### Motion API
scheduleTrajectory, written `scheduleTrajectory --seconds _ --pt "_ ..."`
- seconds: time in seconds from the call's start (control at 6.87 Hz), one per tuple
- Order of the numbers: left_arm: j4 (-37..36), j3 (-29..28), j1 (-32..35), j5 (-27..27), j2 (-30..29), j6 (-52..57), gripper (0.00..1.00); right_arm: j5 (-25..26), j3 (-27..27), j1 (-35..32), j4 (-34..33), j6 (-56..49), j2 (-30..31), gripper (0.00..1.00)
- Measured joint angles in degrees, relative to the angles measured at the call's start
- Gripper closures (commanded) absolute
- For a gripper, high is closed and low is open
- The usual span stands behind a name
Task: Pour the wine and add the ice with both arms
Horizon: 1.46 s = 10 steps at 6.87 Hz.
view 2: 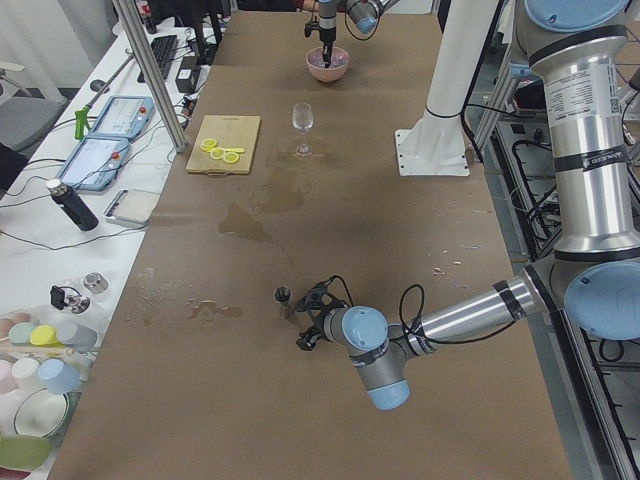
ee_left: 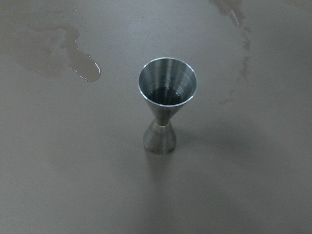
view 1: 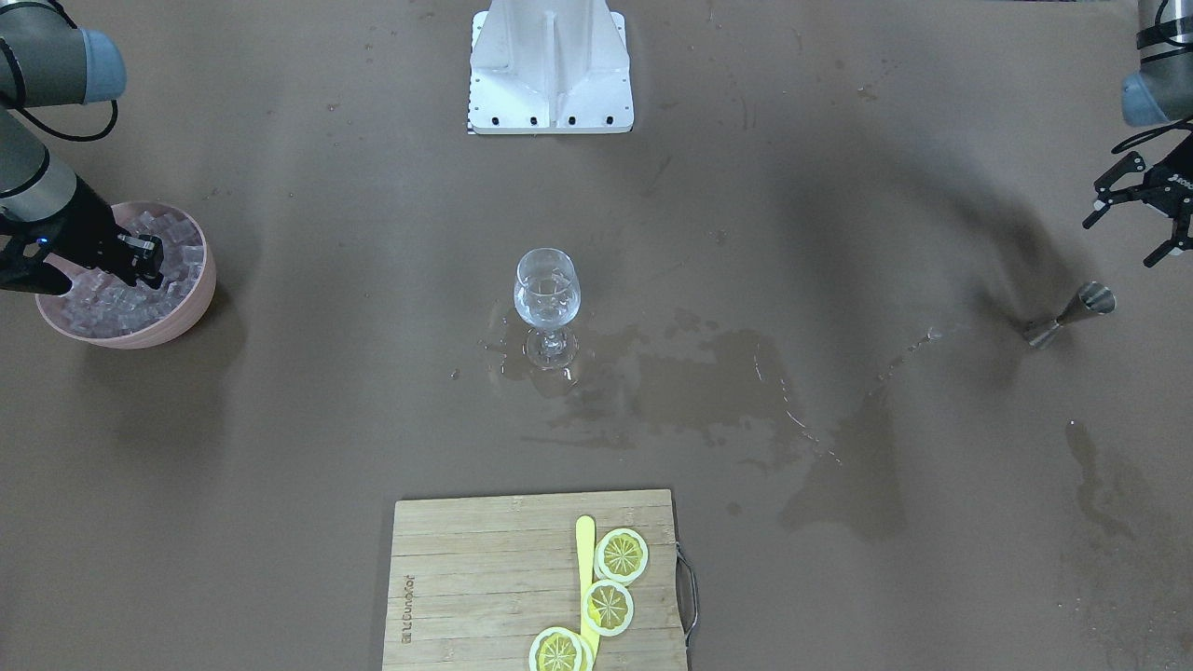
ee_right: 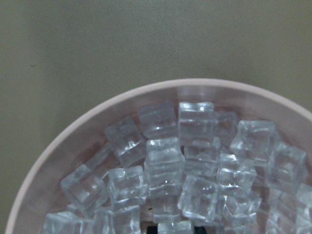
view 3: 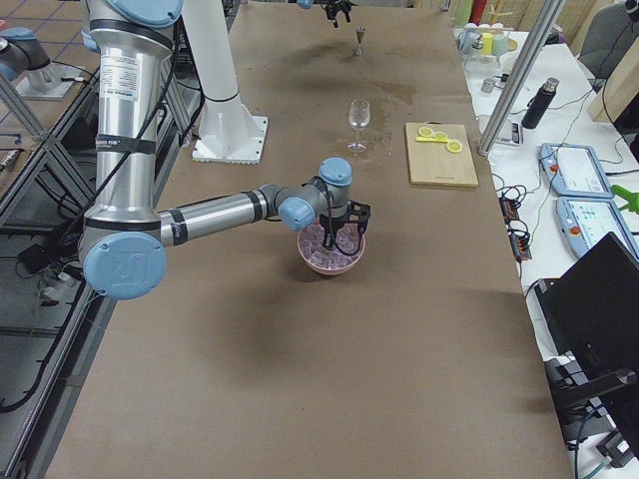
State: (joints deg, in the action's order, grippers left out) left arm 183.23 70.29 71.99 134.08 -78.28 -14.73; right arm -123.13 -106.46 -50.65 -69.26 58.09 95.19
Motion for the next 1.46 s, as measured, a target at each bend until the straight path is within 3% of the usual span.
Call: scheduleTrajectory --seconds 0.58,0.73,1.02,1.31,1.46 --pt "3.39 -3.53 -2.08 -5.07 -2.24 -0.08 0.03 0.39 0.10 0.36 0.01 0.09 0.18 0.62" --pt "4.76 -4.05 -2.56 -5.31 -2.32 -0.55 0.03 0.82 0.13 0.46 -0.01 0.09 0.19 0.54" --pt "8.74 -4.91 -4.78 -6.68 -2.38 -3.19 0.03 1.45 0.14 0.57 -0.07 0.15 0.07 0.54" --pt "12.17 -5.22 -6.42 -8.47 -2.77 -5.36 0.03 1.62 0.11 0.61 -0.03 0.18 0.06 0.81" --pt "13.13 -5.32 -6.68 -9.41 -3.07 -6.06 0.03 1.65 0.08 0.59 0.00 0.16 -0.01 0.88"
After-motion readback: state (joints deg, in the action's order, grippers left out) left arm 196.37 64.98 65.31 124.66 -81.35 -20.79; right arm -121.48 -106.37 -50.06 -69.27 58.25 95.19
